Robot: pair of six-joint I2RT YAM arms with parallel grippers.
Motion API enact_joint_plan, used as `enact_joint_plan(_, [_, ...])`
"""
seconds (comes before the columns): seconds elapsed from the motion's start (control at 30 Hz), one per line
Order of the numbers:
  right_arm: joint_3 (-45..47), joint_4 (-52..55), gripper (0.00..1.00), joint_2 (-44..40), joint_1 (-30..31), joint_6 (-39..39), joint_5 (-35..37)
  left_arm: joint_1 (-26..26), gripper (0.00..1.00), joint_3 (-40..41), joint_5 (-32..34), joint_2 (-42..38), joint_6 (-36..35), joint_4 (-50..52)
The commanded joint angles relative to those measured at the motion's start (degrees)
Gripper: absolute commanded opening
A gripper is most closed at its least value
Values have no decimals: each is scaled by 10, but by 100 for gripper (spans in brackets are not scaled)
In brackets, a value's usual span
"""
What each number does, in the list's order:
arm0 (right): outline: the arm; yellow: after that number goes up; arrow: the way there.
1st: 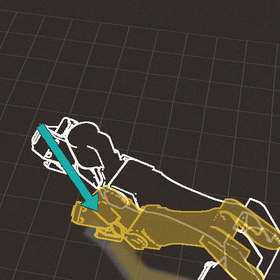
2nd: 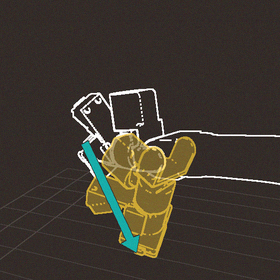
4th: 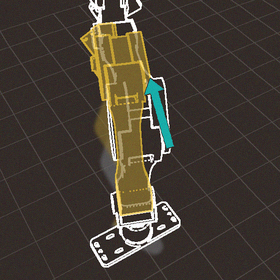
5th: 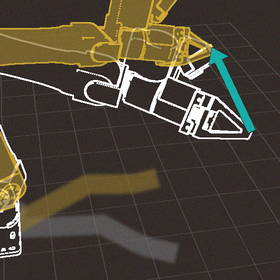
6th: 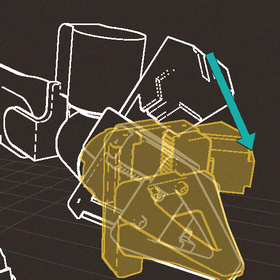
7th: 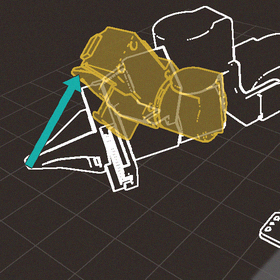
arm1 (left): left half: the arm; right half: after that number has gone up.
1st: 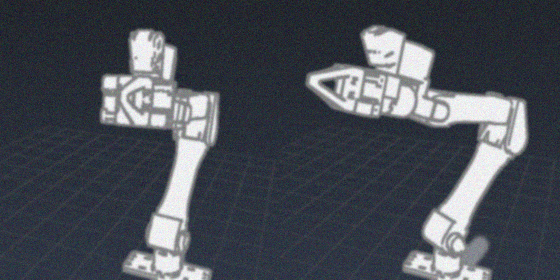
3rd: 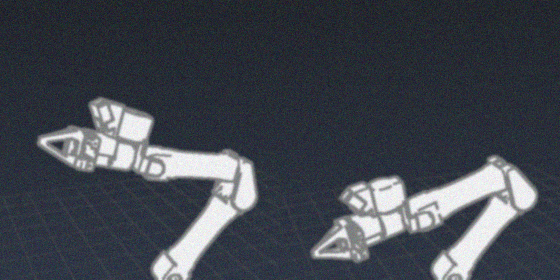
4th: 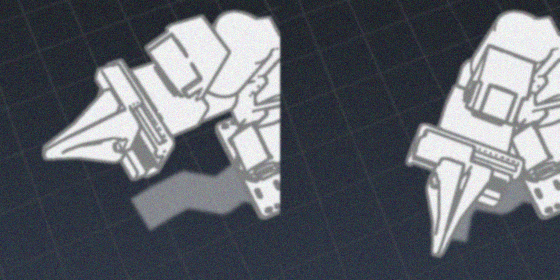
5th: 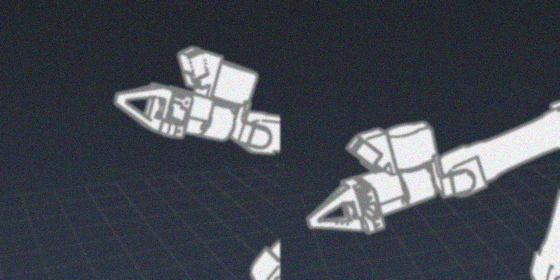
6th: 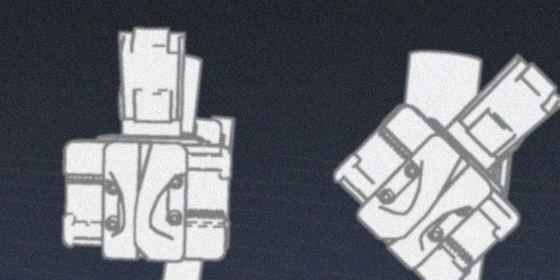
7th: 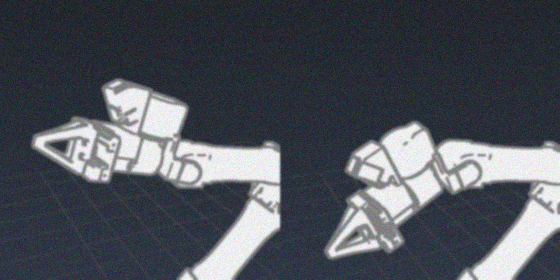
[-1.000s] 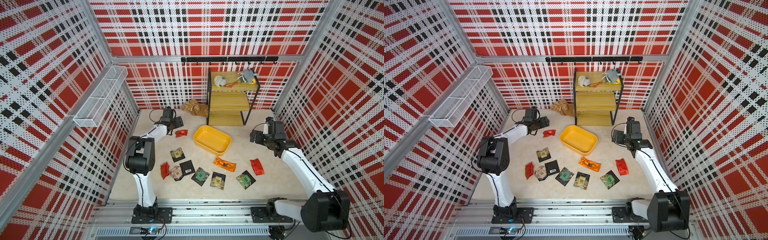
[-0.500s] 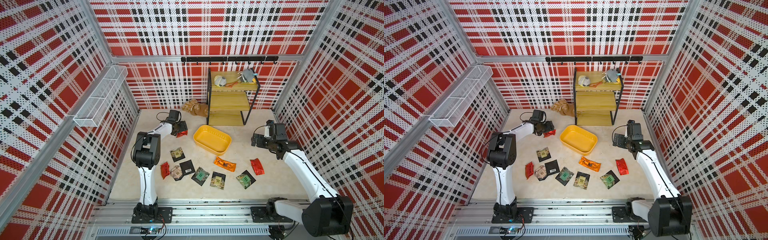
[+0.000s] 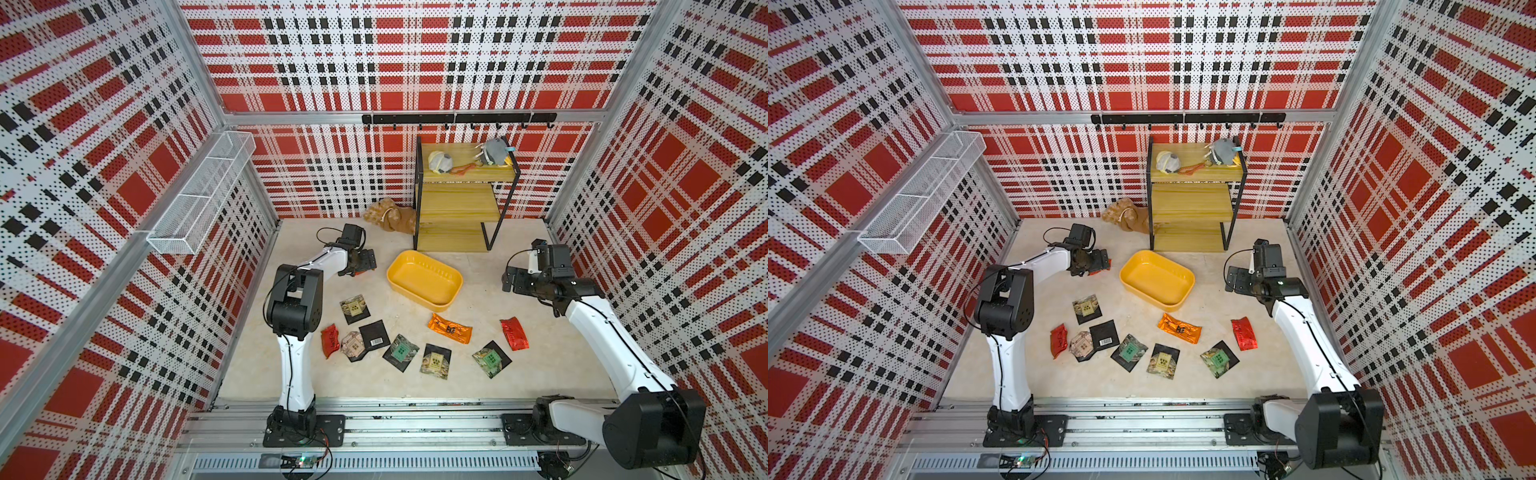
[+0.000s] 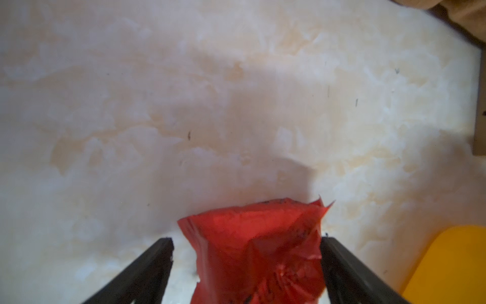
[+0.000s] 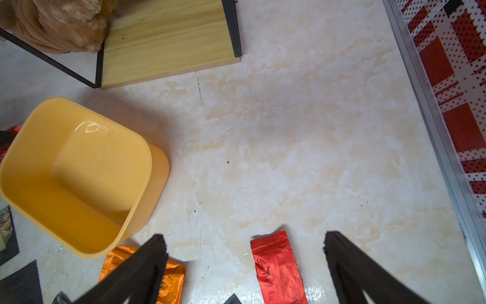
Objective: Put the tea bags into the storage box
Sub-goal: Pick up the tea bag from the center of the board.
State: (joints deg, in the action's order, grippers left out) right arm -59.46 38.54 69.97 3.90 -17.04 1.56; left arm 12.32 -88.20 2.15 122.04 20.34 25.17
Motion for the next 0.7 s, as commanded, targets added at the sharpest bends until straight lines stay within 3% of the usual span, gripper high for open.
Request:
enact_joint_plan(0.0, [-16, 24, 100, 7, 0, 1, 6, 7, 91, -1, 17, 3, -19, 21])
enact_joint_plan(0.3, [-5, 72, 100, 67, 0, -20, -13, 6, 74, 14, 15, 10, -21, 27])
enact_joint_plan(0.57, [11, 66, 100, 88, 0, -24, -9, 5, 48, -3, -5, 31, -23, 26])
enact_joint_plan(0.67, [11, 68, 100, 96, 0, -27, -7, 5, 43, -4, -10, 31, -23, 26])
